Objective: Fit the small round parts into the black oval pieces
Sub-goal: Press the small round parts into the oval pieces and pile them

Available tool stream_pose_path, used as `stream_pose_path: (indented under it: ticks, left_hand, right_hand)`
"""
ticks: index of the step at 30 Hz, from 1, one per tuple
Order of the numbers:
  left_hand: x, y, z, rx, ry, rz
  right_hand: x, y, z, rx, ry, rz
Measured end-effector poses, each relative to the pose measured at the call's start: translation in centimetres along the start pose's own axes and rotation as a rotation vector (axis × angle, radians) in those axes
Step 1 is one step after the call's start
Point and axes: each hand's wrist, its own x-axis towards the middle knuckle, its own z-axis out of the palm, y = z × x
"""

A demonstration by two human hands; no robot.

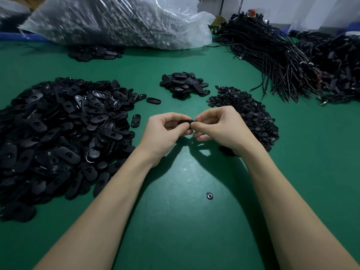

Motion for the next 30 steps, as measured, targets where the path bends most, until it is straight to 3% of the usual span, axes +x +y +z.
stream_pose_path:
  ticks: [9, 14, 23, 30]
  left_hand:
    - [0.46, -1.1, 0.44, 0.18, 0.102, 0.058]
    - [0.53, -0.85, 0.28, 0.008, 0.11, -0.011]
    - [0.54, -0.32, 0.1, -0.118, 0.119, -0.059]
    - [0.65, -0.54, 0.11, -0.164, 0.099, -0.06]
  right_hand:
    - [0.13, 0.24, 0.89, -0.158, 0.065, -0.043]
    - [-0.04, -0.03, 0.67, -0.068, 0.002, -0.117]
    - [-0.09, 0.02, 0.35, -0.395, 0.042, -0.384]
    - [0.36, -0.15, 0.36, -0.516, 0.083, -0.388]
